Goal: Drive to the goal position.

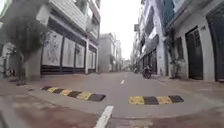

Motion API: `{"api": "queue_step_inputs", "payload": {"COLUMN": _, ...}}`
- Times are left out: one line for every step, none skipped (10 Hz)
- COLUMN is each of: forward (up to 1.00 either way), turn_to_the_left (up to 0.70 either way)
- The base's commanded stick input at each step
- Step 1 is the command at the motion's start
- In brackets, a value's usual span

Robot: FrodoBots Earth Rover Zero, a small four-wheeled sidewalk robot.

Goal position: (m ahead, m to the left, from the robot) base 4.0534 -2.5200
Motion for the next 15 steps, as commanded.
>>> {"api": "queue_step_inputs", "payload": {"forward": 0.85, "turn_to_the_left": 0.0}}
{"api": "queue_step_inputs", "payload": {"forward": 0.85, "turn_to_the_left": 0.0}}
{"api": "queue_step_inputs", "payload": {"forward": 0.85, "turn_to_the_left": 0.0}}
{"api": "queue_step_inputs", "payload": {"forward": 0.85, "turn_to_the_left": -0.08}}
{"api": "queue_step_inputs", "payload": {"forward": 0.85, "turn_to_the_left": -0.22}}
{"api": "queue_step_inputs", "payload": {"forward": 0.85, "turn_to_the_left": -0.34}}
{"api": "queue_step_inputs", "payload": {"forward": 0.85, "turn_to_the_left": -0.34}}
{"api": "queue_step_inputs", "payload": {"forward": 0.85, "turn_to_the_left": -0.34}}
{"api": "queue_step_inputs", "payload": {"forward": 0.85, "turn_to_the_left": -0.34}}
{"api": "queue_step_inputs", "payload": {"forward": 0.71, "turn_to_the_left": -0.28}}
{"api": "queue_step_inputs", "payload": {"forward": 0.14, "turn_to_the_left": -0.06}}
{"api": "queue_step_inputs", "payload": {"forward": 0.0, "turn_to_the_left": 0.0}}
{"api": "queue_step_inputs", "payload": {"forward": 0.0, "turn_to_the_left": 0.0}}
{"api": "queue_step_inputs", "payload": {"forward": 0.0, "turn_to_the_left": 0.0}}
{"api": "queue_step_inputs", "payload": {"forward": 0.0, "turn_to_the_left": 0.0}}
